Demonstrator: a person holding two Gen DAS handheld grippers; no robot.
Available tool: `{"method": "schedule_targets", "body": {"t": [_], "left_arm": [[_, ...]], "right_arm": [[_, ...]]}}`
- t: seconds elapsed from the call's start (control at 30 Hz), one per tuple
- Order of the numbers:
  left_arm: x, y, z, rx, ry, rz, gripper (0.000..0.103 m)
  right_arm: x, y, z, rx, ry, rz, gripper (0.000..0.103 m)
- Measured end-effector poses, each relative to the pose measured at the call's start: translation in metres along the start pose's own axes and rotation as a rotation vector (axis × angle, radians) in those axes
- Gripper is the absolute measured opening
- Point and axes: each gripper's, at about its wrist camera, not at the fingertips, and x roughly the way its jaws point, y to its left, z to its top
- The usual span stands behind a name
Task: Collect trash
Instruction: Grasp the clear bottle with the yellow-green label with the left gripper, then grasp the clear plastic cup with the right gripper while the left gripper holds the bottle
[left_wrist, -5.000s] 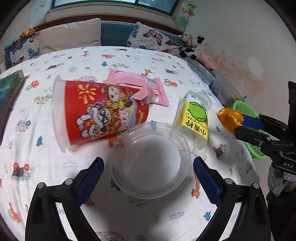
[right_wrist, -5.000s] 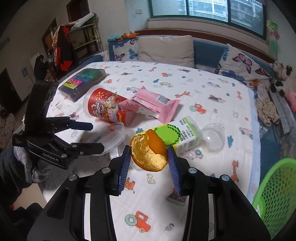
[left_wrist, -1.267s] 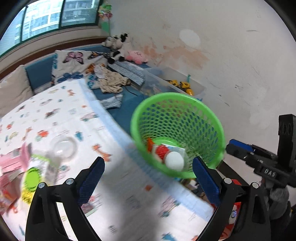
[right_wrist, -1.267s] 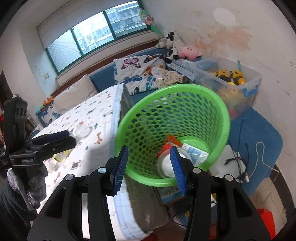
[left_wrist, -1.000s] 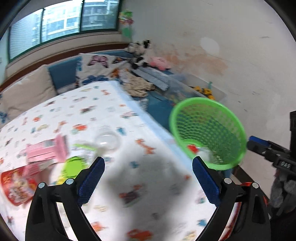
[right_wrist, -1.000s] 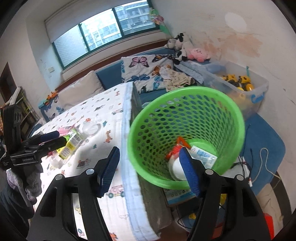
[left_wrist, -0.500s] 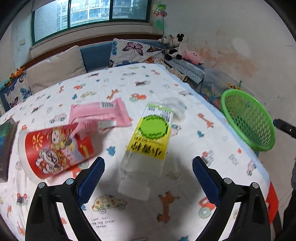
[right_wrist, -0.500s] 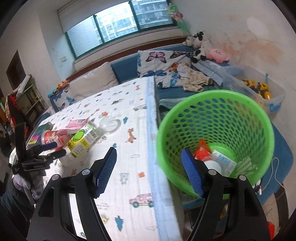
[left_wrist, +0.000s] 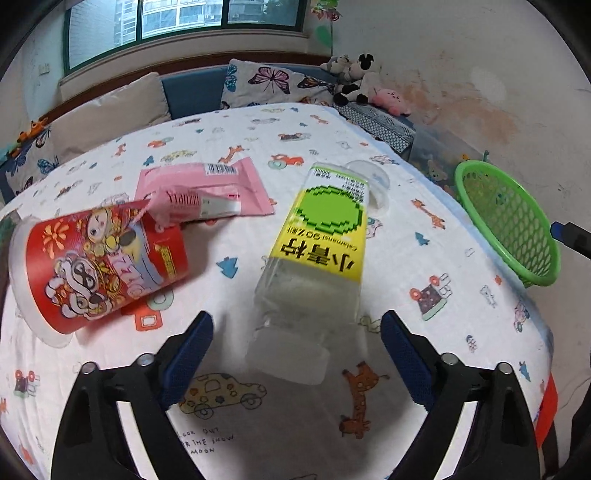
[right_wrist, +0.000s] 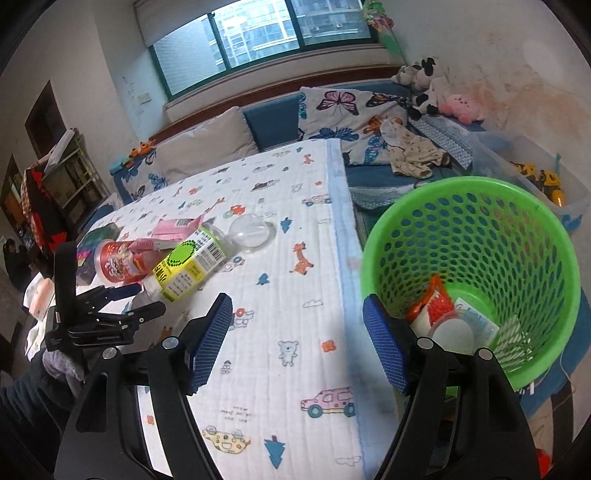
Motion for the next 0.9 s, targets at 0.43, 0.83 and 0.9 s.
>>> {"method": "schedule_targets", "body": {"t": [0.43,0.83,0.9], "left_arm": [[0.001,-0.001,-0.001,-0.019,-0.012,0.0,0.055],[-0.049,0.001,0.015,0.0,-0.077,0.017,0.054],[-0.059,0.001,0.019,0.016,-0.087,0.027,0.054]], "right_arm": [[0.016,0.018,0.008,-0.024,0.016,0.033,0.073],[0.067,0.039,0.033,-0.069,0.051,0.058,0.073],[0.082,0.042,0.036,-0.077,0.07,0.059,0.073]]}}
